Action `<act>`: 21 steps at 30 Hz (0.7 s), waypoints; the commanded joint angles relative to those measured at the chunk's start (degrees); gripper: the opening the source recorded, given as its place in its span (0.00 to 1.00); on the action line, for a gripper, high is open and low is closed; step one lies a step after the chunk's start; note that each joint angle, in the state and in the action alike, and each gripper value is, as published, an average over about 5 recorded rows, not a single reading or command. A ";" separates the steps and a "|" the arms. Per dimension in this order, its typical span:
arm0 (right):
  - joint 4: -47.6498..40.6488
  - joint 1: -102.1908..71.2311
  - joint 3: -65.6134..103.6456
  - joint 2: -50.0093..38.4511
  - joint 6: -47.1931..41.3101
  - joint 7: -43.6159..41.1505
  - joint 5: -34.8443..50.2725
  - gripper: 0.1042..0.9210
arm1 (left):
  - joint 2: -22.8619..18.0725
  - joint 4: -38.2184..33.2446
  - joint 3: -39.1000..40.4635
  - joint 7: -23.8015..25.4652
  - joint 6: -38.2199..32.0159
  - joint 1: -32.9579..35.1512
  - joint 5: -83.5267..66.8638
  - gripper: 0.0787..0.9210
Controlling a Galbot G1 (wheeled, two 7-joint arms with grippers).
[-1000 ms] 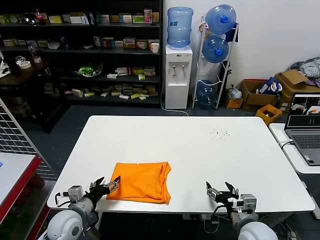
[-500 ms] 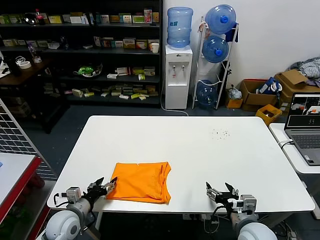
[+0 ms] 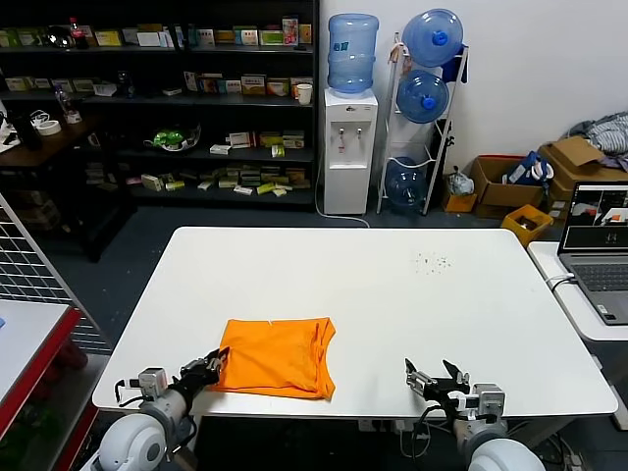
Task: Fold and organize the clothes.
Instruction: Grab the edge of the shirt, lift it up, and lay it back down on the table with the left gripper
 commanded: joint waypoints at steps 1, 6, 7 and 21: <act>-0.12 0.05 -0.04 0.08 0.07 -0.06 -0.05 0.88 | -0.20 -1.34 -0.32 -0.09 -0.32 0.15 0.30 0.11; -0.23 0.04 0.04 0.05 0.21 -0.06 -0.08 0.88 | 0.09 -7.37 -2.00 -1.28 -0.27 1.85 3.33 0.02; -0.25 0.05 0.06 0.01 0.23 -0.07 -0.06 0.88 | 0.32 -9.12 -2.56 -1.72 -0.19 2.39 4.49 0.02; -0.89 1.74 -0.47 -1.22 0.57 -0.16 0.80 0.88 | 9.58 -23.60 -16.43 -10.16 3.71 10.23 8.74 0.02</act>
